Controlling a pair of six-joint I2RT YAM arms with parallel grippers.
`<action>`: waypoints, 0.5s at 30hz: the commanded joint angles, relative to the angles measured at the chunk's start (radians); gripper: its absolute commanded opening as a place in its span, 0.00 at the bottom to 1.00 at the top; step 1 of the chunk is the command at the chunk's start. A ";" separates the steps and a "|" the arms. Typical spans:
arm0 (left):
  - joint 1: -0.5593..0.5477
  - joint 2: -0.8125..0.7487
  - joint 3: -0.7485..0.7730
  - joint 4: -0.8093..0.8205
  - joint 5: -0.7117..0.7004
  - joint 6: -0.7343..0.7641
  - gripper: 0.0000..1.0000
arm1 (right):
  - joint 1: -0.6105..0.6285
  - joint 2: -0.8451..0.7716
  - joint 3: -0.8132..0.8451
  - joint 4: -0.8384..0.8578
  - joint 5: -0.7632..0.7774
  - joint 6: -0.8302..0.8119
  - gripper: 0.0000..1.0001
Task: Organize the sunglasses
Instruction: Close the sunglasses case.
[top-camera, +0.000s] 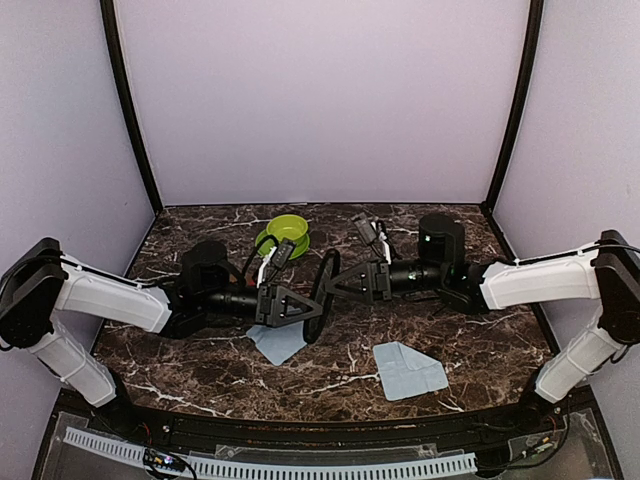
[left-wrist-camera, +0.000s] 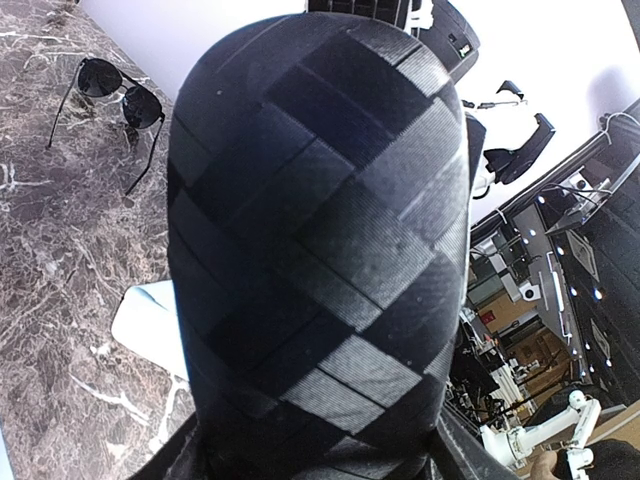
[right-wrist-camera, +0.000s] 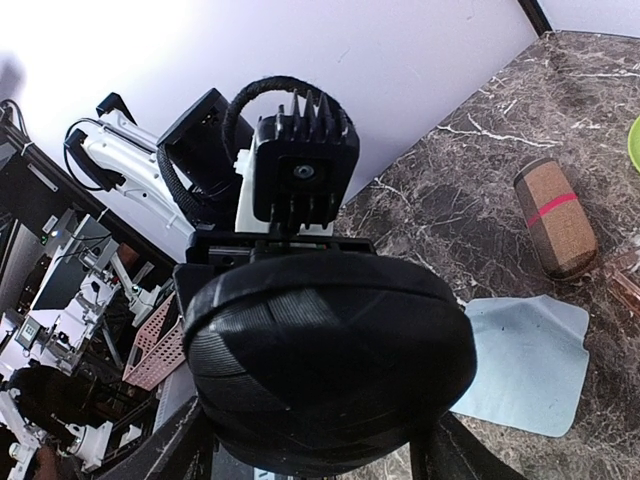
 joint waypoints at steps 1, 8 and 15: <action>-0.002 -0.003 -0.010 0.078 0.016 -0.015 0.21 | 0.006 0.005 -0.014 0.049 -0.027 0.001 0.64; -0.002 0.002 -0.007 0.080 0.020 -0.014 0.21 | 0.006 0.009 -0.017 0.051 -0.025 -0.001 0.56; -0.002 0.000 -0.011 0.088 0.034 -0.006 0.22 | -0.009 0.017 -0.015 0.046 -0.033 -0.004 0.44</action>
